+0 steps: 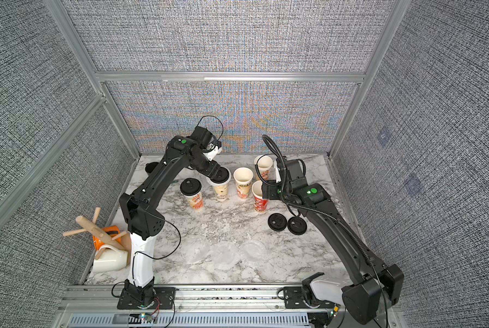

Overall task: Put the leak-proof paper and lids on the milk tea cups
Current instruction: Secure the cup lid on the cup.

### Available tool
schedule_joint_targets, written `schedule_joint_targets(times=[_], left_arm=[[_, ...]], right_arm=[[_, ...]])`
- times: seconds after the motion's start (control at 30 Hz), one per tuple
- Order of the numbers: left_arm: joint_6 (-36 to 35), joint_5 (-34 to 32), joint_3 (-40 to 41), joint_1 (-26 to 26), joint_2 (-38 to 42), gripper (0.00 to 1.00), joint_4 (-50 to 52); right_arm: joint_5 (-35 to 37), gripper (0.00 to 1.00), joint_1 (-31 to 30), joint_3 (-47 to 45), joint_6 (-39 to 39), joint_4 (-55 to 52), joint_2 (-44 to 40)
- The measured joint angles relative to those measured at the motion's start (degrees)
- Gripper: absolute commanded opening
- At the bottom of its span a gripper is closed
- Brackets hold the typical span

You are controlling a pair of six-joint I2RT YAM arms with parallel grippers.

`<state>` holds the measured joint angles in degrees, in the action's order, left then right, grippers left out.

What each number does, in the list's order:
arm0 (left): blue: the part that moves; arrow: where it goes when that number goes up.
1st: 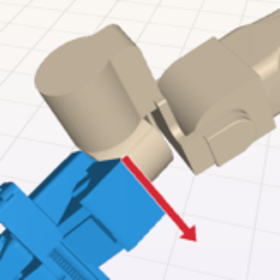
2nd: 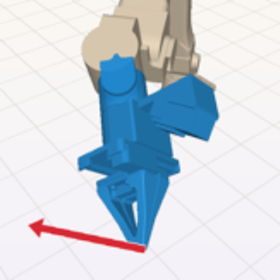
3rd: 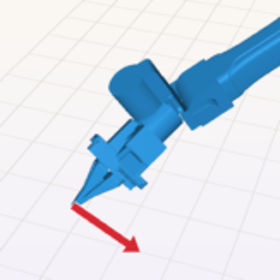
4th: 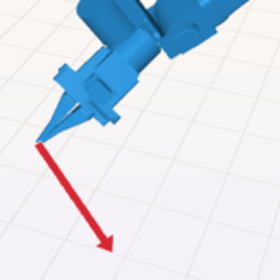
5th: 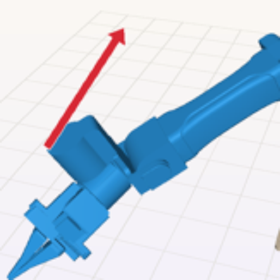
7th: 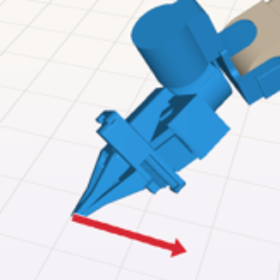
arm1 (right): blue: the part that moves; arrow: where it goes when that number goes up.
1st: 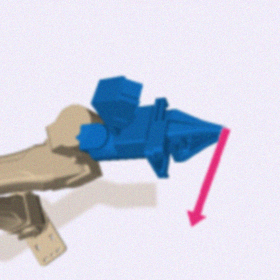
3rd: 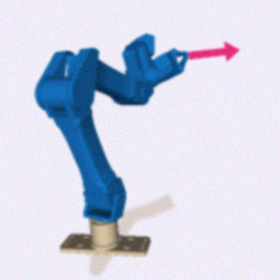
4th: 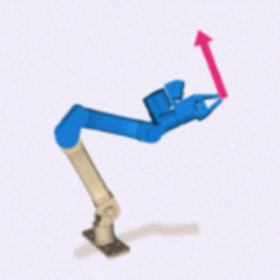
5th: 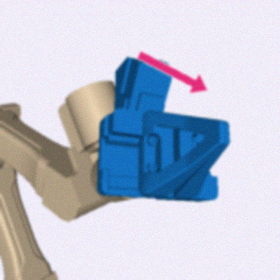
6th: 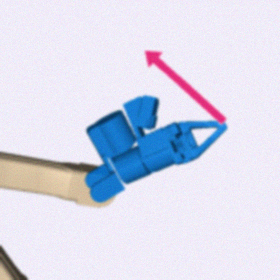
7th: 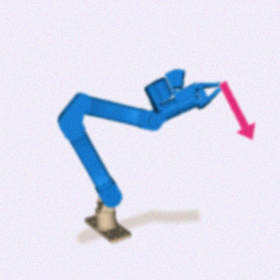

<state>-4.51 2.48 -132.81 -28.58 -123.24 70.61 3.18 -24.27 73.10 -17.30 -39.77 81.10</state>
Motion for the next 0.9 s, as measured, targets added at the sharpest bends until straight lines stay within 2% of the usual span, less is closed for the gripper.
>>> schedule_joint_targets(times=[0.9], left_arm=[[0.24,-2.32,-2.01,-0.11,-3.39,0.7,-4.76]], right_arm=[[-1.75,0.83,0.0,-1.22,-0.68,0.98,0.7]])
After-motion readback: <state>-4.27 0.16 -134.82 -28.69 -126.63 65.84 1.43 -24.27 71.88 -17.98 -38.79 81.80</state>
